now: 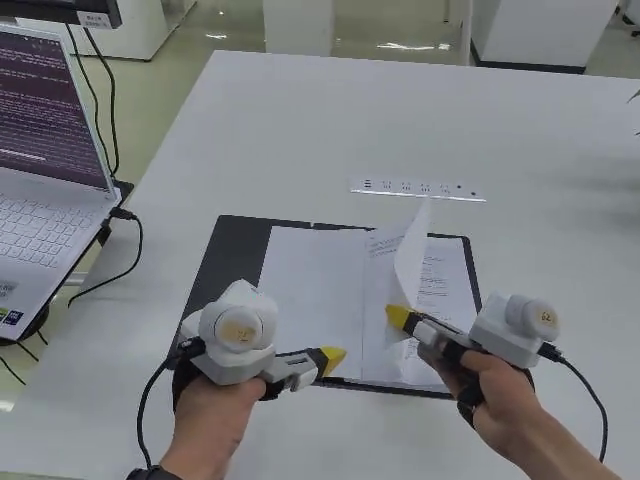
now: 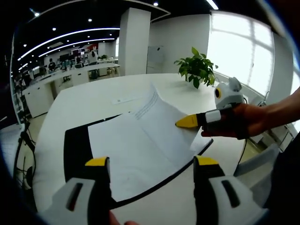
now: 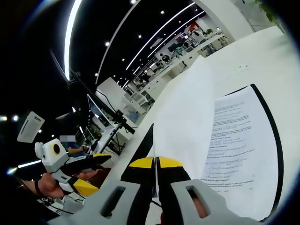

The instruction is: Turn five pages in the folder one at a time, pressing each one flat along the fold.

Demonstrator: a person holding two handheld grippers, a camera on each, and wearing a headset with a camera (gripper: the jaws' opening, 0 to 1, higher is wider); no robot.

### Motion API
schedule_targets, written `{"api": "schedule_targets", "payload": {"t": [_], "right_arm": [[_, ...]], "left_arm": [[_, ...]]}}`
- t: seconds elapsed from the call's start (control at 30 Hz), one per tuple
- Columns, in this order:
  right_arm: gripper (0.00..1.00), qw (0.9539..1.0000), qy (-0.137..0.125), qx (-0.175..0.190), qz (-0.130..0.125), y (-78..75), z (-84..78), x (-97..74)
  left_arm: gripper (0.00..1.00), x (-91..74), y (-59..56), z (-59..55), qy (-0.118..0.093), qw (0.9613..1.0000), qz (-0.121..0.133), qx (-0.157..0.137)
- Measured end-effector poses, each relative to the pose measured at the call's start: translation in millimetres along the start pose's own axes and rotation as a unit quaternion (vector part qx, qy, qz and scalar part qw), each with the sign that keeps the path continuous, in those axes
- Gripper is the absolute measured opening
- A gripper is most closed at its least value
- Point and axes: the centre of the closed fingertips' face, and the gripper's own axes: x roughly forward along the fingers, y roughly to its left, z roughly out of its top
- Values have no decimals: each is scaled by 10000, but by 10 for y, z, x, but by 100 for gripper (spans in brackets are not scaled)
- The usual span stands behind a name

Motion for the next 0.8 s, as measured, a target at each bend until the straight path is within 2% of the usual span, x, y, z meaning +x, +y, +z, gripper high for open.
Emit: {"api": "schedule_targets", "payload": {"t": [0.13,0.43,0.8], "right_arm": [[0,10000,75,3,52,71,-44,91],[0,9996,224,-45,183,231,-144,240],[0,9988,371,-76,312,403,-243,423]], "left_arm": [[72,-45,-3,-11,-16,10000,20,29],[72,-215,147,-18,-131,9996,196,-143],[72,-354,200,-67,-170,9995,231,-159]]}}
